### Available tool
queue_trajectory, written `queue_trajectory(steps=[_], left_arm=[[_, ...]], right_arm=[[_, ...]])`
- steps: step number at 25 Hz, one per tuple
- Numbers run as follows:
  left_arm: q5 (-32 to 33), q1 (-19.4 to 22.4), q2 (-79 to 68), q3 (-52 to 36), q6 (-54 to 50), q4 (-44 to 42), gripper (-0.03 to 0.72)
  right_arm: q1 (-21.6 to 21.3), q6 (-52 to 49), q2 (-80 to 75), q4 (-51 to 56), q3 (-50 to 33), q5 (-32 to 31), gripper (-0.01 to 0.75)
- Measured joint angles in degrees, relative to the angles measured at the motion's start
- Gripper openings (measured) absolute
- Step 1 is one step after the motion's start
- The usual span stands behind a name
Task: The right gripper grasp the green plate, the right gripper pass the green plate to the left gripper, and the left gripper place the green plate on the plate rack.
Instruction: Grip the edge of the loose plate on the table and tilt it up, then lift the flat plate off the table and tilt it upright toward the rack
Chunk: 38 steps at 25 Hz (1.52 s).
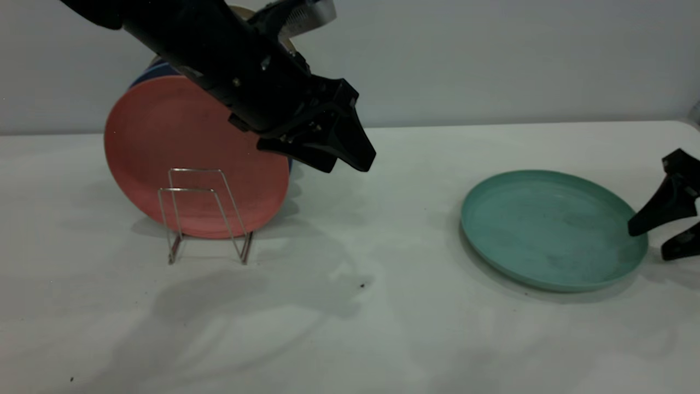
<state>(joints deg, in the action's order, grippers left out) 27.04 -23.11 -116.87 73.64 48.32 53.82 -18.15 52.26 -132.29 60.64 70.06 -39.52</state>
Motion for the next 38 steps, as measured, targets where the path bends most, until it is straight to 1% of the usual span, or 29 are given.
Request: queue_trajectory(steps=[5,9,10,12,14,15,17,19,21,24,28,33,36,38], left_arm=[[-0.38,0.00,0.00,0.00,0.00,0.00,0.527],[-1.07,0.00,0.00,0.00,0.00,0.00,0.527],[-1.14,0.00,0.00,0.00,0.00,0.00,0.527],[-1.32,0.00,0.00,0.00,0.00,0.00,0.527],[-1.46,0.00,0.00,0.00,0.00,0.00,0.527],[-1.72,0.00,0.00,0.00,0.00,0.07,0.527],[-2.22,0.00,0.00,0.00,0.00,0.69,0.527],[-2.76,0.00,-0.07,0.00,0.00,2.49,0.527],[-3.10,0.00,-0.51,0.06,0.00,5.12,0.527],[-3.85,0.00,-1.91,0.16,0.12,9.60,0.527],[-4.42,0.00,-3.58,0.45,2.63,13.07,0.527],[-4.71,0.00,-4.80,0.47,4.03,16.05,0.520],[-4.93,0.00,-5.79,0.52,4.16,17.74,0.467],[-4.93,0.00,-6.33,0.52,4.27,18.13,0.398]], right_arm=[[0.53,0.97,-2.90,1.72,1.33,-0.63,0.478],[2.47,2.39,-3.79,3.55,1.57,-0.27,0.413],[3.04,2.54,-3.92,3.86,1.57,0.32,0.377],[3.82,3.18,-4.14,4.26,1.64,1.28,0.263],[4.37,4.44,-4.68,4.54,2.17,1.84,0.097],[4.45,5.51,-4.80,4.99,2.57,1.79,0.054],[4.56,8.42,-4.99,6.16,3.56,0.50,0.019],[4.75,11.56,-4.99,7.73,5.03,-2.62,0.016],[5.34,14.10,-4.99,9.72,6.54,-7.05,0.015],[7.42,16.31,-4.77,10.58,7.96,-12.12,0.015],[11.01,19.05,-3.87,10.46,8.00,-13.87,0.015],[13.52,19.82,-1.88,10.36,8.08,-14.57,0.015],[14.97,19.88,-1.50,10.36,8.08,-15.52,0.015],[16.30,19.97,-1.46,10.36,8.08,-16.27,0.015]])
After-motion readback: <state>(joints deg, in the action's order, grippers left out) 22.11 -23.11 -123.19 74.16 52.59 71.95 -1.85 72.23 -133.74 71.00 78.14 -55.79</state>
